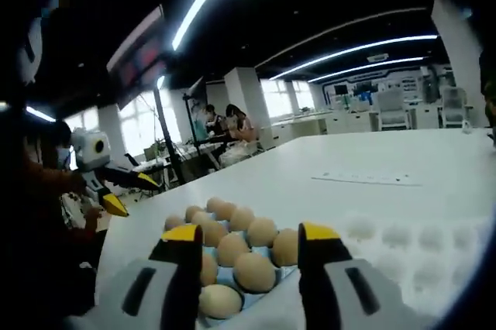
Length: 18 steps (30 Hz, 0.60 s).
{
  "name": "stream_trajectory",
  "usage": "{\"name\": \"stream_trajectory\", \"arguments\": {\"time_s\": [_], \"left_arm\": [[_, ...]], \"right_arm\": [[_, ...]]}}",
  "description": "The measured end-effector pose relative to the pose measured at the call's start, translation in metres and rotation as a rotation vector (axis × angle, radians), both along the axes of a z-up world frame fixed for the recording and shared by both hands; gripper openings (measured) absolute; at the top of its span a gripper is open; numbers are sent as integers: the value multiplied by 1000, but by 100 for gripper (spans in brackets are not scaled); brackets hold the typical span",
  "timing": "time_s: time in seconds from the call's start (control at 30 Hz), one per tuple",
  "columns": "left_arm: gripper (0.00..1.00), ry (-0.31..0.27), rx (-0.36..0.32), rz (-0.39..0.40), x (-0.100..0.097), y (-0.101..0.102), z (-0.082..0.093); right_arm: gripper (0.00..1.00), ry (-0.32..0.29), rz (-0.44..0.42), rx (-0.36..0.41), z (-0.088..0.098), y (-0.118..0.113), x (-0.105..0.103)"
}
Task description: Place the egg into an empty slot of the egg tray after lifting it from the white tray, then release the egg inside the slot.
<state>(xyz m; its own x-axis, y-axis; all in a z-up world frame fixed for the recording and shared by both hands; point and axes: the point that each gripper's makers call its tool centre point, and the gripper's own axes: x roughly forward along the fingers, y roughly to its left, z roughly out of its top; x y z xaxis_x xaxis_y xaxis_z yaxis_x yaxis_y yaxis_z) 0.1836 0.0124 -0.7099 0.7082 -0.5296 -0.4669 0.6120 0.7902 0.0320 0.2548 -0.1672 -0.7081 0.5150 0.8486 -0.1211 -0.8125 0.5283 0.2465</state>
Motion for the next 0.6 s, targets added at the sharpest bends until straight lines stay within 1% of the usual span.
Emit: {"name": "stream_trajectory", "arguments": {"time_s": [0.07, 0.1, 0.17, 0.2, 0.23, 0.3, 0.33, 0.37, 0.4, 0.47, 0.53, 0.57, 0.6], "left_arm": [[62, -2, -1, -14, -3, -3, 1], [61, -4, -4, -21, -5, -4, 1], [60, -11, -17, -41, -9, -9, 4], [60, -11, -35, -56, -12, -12, 6], [60, -10, -42, -63, -14, -13, 6], [61, -8, -55, -80, -18, -17, 8], [61, -9, -60, -95, -21, -20, 10], [61, -21, -69, -116, -25, -25, 13], [62, -27, -79, -147, -29, -30, 17], [64, -26, -89, -177, -35, -36, 21], [64, -34, -62, -210, -41, -41, 23], [65, -47, -69, -234, -45, -46, 27], [66, -44, -85, -250, -48, -50, 30]], "right_arm": [[51, 28, 37, 45, 7, -2, -13], [52, 52, 67, 81, 12, -4, -23], [52, 20, 95, 61, 18, -11, -36], [51, -15, 126, 13, 18, -14, -45], [51, -30, 138, -14, 19, -16, -50], [53, -49, 167, -56, 20, -21, -63], [55, -60, 178, -57, 24, -21, -69], [57, -76, 184, -63, 27, -22, -73], [59, -101, 202, -97, 28, -24, -80], [63, -113, 237, -142, 29, -24, -92], [65, -130, 281, -198, 28, -23, -107], [67, -143, 289, -218, 28, -23, -111], [68, -158, 297, -240, 30, -23, -118]]}}
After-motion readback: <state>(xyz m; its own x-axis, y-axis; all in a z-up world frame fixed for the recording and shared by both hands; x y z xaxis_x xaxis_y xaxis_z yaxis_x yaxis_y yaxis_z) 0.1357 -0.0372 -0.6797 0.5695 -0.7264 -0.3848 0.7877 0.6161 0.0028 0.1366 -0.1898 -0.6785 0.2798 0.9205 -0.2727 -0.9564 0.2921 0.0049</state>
